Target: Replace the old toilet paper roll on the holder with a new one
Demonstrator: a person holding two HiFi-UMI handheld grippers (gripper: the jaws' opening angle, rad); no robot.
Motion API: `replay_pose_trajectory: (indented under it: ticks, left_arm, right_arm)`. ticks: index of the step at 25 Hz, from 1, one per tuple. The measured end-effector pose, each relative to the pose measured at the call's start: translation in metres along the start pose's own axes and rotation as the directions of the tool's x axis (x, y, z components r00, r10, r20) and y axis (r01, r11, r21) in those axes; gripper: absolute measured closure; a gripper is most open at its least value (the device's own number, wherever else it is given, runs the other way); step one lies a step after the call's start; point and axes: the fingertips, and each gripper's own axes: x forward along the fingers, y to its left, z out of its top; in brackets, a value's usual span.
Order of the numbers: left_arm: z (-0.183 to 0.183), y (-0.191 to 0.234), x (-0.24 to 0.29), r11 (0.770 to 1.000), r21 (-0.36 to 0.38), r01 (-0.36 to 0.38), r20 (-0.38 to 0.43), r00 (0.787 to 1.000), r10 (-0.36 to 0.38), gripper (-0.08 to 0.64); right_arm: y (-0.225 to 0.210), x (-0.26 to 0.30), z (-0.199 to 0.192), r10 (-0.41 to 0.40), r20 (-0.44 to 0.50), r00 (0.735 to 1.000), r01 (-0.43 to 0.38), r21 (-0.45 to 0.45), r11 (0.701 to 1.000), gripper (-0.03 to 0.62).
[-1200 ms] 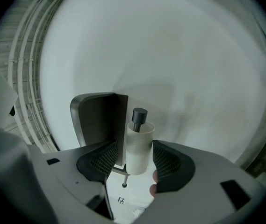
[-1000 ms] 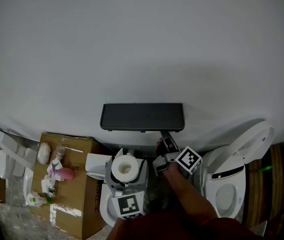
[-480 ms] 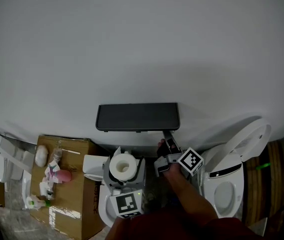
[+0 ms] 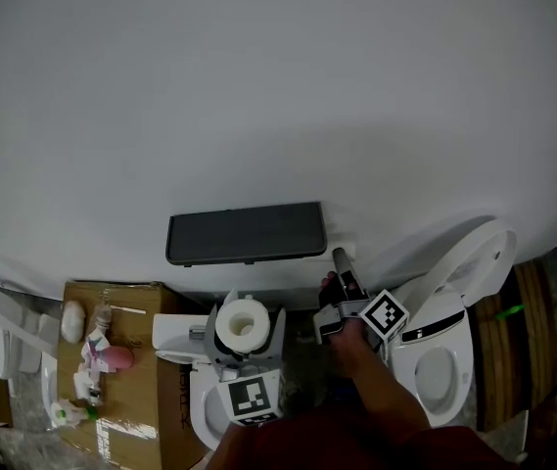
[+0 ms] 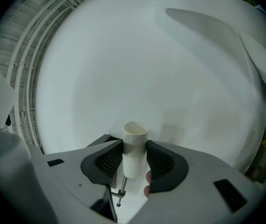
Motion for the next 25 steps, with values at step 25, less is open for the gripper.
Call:
replay_pose_trajectory:
  ticks: [25]
  left_arm:
    - [-0.006, -0.082, 0.02, 0.986, -0.031, 0.163, -0.019, 0.986, -0.164, 0.109]
  right_arm:
    - [0.03, -0.074, 0.06, -0.185, 0.095, 0.978, 0.181, -0.826, 0.534, 0.425]
